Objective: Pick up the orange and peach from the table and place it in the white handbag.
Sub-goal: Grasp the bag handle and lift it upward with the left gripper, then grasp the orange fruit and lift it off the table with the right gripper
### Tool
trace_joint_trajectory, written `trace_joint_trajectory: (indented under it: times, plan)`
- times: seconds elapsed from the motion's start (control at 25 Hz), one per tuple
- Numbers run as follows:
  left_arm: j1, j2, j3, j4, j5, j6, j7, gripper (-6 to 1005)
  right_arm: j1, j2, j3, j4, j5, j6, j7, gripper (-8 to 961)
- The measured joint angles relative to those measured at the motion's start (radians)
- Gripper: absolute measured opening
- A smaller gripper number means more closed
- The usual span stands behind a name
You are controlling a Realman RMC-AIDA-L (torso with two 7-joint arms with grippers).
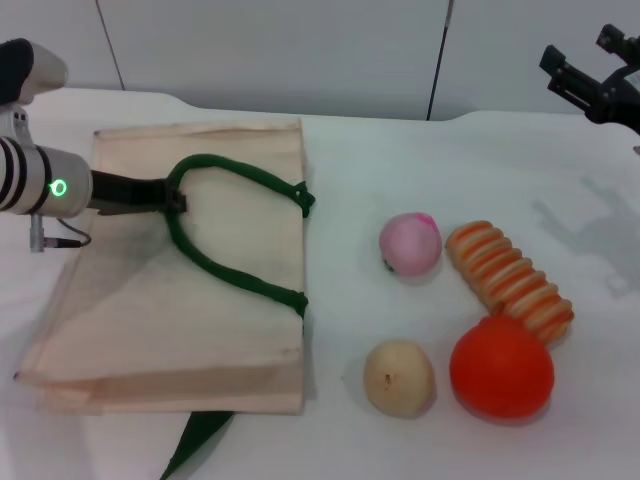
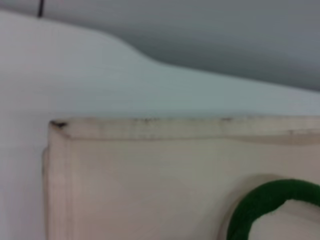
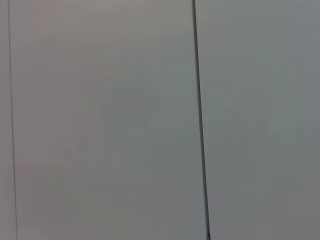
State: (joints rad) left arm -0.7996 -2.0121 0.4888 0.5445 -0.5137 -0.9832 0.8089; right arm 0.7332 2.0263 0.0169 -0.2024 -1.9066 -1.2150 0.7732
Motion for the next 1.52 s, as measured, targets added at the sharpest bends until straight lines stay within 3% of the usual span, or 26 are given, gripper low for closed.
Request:
trace_joint_trajectory:
  times: [0.04,0.16,0.2,0.44,0.68,1.04,1.28,1.52]
  plan:
    - [0.016,0.0,-0.003,0.0,-0.097,-0.017,0.075,133,-0.001,0.0,0.0,0.0,0.0,0.0,0.0,831]
    - [0.027,0.004,-0.003,-0.001,-0.157,-0.038,0.116,133,-0.001,0.0,0.0,0.0,0.0,0.0,0.0,829]
    - [0.047,0.02,-0.004,-0.001,-0.255,-0.1,0.179,133,-0.001,0.0,0.0,0.0,0.0,0.0,0.0,828]
    - [0.085,0.051,-0.004,-0.004,-0.449,-0.253,0.287,133,-0.006,-0.003,-0.008,-0.006,-0.011,-0.046,0.014,825]
    - [0.104,0.089,-0.004,-0.058,-0.607,-0.366,0.38,132,0.0,-0.008,-0.039,-0.163,-0.248,-0.206,0.178,821]
    - [0.121,0.113,-0.005,-0.078,-0.695,-0.415,0.416,132,0.041,-0.005,-0.086,-0.356,-0.478,-0.455,0.312,815]
    - [0.13,0.123,-0.006,-0.078,-0.724,-0.441,0.418,133,0.076,-0.002,-0.15,-0.432,-0.659,-0.468,0.43,812]
    - [0.157,0.137,-0.006,-0.078,-0.763,-0.462,0.42,131,0.086,0.002,-0.165,-0.503,-0.795,-0.597,0.493,808]
